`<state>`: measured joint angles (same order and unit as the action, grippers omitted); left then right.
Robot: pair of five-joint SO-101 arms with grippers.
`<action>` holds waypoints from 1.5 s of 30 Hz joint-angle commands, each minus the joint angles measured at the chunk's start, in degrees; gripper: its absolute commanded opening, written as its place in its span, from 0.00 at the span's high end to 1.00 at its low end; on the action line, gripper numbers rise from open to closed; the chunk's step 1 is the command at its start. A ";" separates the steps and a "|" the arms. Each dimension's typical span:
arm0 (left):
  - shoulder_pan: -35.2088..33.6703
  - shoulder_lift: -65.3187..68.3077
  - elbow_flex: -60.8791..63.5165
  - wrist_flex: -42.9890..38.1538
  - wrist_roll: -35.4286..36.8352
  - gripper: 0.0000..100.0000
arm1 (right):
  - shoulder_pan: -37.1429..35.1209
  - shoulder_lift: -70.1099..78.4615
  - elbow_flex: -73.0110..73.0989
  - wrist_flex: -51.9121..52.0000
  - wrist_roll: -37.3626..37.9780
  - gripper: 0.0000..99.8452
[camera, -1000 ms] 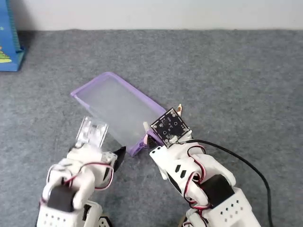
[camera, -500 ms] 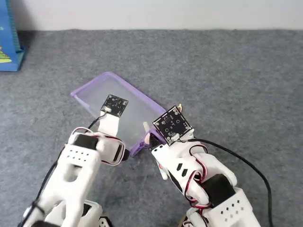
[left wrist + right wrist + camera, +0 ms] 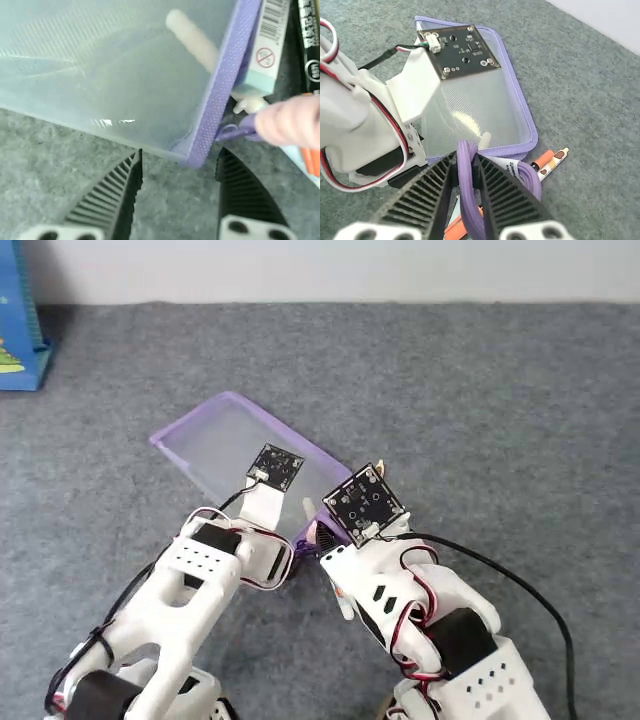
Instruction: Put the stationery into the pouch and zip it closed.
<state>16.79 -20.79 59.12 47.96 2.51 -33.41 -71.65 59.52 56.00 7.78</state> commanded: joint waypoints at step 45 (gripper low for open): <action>-20.04 -0.26 -7.08 -2.81 0.79 0.99 | 10.77 -14.02 1.58 1.63 3.43 0.99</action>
<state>-1.23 -20.79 55.69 46.02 2.77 -26.55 -85.27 60.92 60.92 10.07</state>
